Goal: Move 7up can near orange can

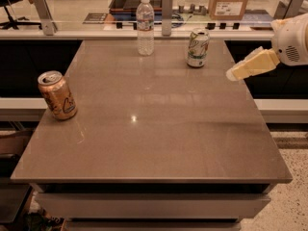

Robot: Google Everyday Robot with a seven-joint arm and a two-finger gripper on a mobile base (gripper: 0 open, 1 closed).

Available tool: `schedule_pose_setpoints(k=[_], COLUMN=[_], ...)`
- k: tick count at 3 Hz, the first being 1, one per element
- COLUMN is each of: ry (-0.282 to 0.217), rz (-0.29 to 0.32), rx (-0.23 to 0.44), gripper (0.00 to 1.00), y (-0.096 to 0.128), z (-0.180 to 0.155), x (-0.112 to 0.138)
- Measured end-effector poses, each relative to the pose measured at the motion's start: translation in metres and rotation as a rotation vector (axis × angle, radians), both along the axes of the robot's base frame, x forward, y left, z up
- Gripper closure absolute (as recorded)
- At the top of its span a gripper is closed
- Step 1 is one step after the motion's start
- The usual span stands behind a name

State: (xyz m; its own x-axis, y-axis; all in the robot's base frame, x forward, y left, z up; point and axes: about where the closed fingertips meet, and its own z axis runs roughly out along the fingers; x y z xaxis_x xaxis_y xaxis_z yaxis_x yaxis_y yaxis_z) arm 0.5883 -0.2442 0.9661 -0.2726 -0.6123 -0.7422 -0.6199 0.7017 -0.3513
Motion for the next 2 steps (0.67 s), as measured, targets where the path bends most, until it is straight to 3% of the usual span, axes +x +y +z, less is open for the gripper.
schedule_pose_setpoints(k=[2], ry=[-0.063], rz=[0.047], rx=[0.215], gripper=[0.0], y=[0.017], z=[-0.035], x=[0.054])
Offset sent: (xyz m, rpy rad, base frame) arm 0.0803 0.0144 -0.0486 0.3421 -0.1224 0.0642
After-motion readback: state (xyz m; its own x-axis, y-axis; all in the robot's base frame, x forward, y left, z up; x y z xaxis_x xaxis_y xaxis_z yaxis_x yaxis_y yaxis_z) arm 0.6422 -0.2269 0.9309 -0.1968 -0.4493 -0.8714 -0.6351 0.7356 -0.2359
